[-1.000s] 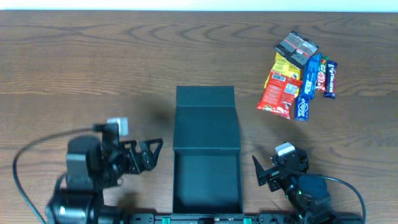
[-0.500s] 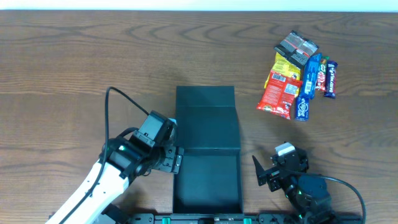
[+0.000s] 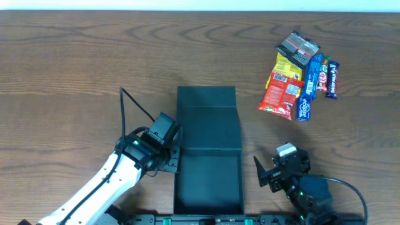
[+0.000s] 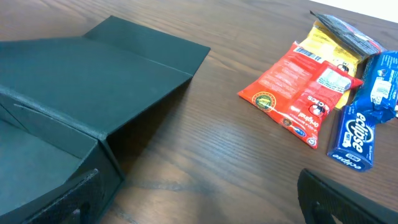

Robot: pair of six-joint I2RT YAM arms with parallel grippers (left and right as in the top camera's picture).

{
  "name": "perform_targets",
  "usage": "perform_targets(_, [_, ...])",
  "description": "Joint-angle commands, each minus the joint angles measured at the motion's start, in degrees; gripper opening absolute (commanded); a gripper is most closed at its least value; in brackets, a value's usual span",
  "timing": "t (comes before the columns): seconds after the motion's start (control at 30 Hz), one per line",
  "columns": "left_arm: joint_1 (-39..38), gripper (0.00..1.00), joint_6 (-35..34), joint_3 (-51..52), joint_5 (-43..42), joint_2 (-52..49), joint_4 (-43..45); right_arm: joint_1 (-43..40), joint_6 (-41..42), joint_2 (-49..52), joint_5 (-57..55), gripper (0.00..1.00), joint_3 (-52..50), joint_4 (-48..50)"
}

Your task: Pack container

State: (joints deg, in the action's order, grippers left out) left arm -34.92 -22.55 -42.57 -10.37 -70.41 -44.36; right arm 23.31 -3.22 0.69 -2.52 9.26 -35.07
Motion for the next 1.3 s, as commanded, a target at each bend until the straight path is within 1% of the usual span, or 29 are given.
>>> perform_targets(0.0, [-0.81, 0.54, -0.39, 1.75, -0.42, -0.2, 1.03, -0.42, -0.04, -0.39, -0.22, 0.99, -0.42, -0.07])
perform_targets(0.03, [-1.03, 0.51, -0.42, 2.45, -0.7, -0.2, 1.88, -0.42, -0.04, -0.39, -0.22, 0.99, -0.42, -0.07])
perform_targets(0.1, [-1.22, 0.41, -0.44, 3.32, -1.33, -0.2, 3.08, -0.42, -0.04, -0.39, -0.22, 0.99, -0.42, -0.07])
perform_targets(0.17, [-1.22, 0.26, -0.42, 3.37, -1.29, -0.2, 3.32, -0.42, -0.04, -0.39, -0.22, 0.99, -0.42, -0.07])
perform_targets(0.2, [-1.22, 0.2, -0.44, 3.37, -1.27, -0.2, 3.61, -0.42, -0.04, -0.39, -0.22, 0.99, -0.42, -0.07])
perform_targets(0.23, [-1.22, 0.11, -0.5, 3.37, -1.29, -0.2, 4.13, -0.42, -0.04, -0.39, -0.22, 0.99, -0.42, -0.07])
perform_targets(0.27, [-1.22, 0.06, -0.92, 3.37, -1.29, -0.2, 4.57, -0.42, -0.04, -0.39, -0.22, 0.99, -0.42, -0.07])
perform_targets(0.43, [-1.22, 0.06, -1.75, 3.23, -1.7, -0.2, 6.54, -0.42, -0.04, -0.39, -0.22, 0.99, -0.42, -0.07])
perform_targets(0.6, [-0.55, 0.06, -1.79, 2.23, -1.09, -0.42, 11.08, -0.42, -0.04, -0.39, -0.22, 0.99, -0.42, -0.07])
perform_targets(0.77, [3.56, 0.06, -3.17, 1.81, -1.7, -3.56, 12.72, -0.42, -0.04, -0.39, -0.22, 0.99, -0.42, -0.07])
perform_targets(0.87, [7.17, 0.06, -2.73, -0.2, -4.61, -6.82, 14.8, -0.42, -0.04, -0.39, -0.24, 0.99, -0.42, -0.07])
perform_targets(0.9, [8.24, 0.06, -2.71, -1.64, -4.61, -7.96, 14.99, -0.42, -0.04, -0.39, -0.24, 0.99, -0.42, -0.07])
perform_targets(1.0, [10.6, 0.06, 0.28, -6.54, -4.44, -11.41, 15.06, -0.42, -0.04, -0.39, -0.22, 0.99, -0.42, -0.07])
perform_targets(1.13, [12.68, 0.06, 4.42, -14.62, -3.67, -18.27, 12.44, -0.42, -0.04, -0.39, -0.22, 0.99, -0.42, -0.07])
perform_targets(1.27, [14.08, 0.06, 8.28, -25.44, 1.4, -27.21, 7.85, -0.42, -0.04, -0.39, -0.22, 0.99, -0.42, -0.07])
